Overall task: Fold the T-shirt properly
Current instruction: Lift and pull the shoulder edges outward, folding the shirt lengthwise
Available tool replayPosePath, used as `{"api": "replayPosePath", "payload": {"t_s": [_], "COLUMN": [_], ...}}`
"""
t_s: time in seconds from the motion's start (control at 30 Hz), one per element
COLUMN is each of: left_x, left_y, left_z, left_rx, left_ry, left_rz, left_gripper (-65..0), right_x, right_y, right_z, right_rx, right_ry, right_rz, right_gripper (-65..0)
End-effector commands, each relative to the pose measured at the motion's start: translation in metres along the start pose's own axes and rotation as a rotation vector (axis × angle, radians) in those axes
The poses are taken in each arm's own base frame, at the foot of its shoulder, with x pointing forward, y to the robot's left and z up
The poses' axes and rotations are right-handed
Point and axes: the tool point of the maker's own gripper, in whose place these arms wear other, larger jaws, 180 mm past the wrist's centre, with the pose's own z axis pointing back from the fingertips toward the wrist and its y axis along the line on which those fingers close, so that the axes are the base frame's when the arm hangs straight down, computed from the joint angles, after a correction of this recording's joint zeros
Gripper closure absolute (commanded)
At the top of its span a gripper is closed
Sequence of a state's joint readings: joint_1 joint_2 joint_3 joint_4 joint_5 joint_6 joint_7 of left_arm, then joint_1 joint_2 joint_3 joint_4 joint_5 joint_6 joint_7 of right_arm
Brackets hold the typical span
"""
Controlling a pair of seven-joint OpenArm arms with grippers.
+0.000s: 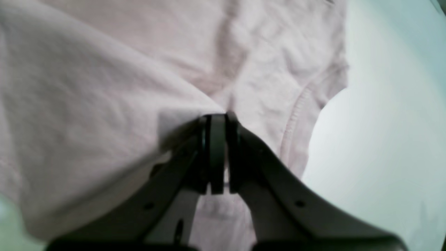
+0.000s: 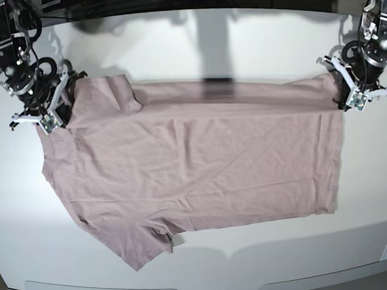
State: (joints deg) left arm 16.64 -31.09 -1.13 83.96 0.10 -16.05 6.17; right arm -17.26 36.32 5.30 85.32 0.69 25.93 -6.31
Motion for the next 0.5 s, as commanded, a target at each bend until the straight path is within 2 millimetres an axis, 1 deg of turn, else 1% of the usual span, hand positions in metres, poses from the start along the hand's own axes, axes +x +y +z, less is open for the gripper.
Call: {"api": "replayPosePath", "payload": {"t_s": [0.0, 0.07, 0.23, 0.3, 0.47], "left_x": [0.014, 0.018, 0.024, 0.026, 0.031], "left_y": [0.020, 0.024, 0.035, 0.039, 0.042], "left_z": [-0.001, -0.006, -0.014, -0.017, -0.027], "left_rx": [0.045, 0.049, 0.065, 0.070, 0.046], "left_ry": [-0.041, -0.046, -0.057, -0.061, -0.076], "left_rz": [-0.017, -0.015, -0.012, -0.009, 0.004], "left_gripper": [0.0, 0.0, 0.0, 0.0, 0.0], "right_x": [0.015, 0.019, 0.028, 0.029, 0.032], "right_y": [-0.019, -0.024, -0.037, -0.043, -0.049], "right_z": [-0.001, -0.008, -0.016, -0.020, -0.030], "right_rx": [-0.040, -0.033, -0.036, -0.043, -0.032], "right_ry": [-0.047, -0.059, -0.073, -0.072, -0.071], "right_rz": [-0.015, -0.049, -0.054, -0.061, -0.072], "right_gripper": [0.0, 0.0, 0.0, 0.0, 0.0]}}
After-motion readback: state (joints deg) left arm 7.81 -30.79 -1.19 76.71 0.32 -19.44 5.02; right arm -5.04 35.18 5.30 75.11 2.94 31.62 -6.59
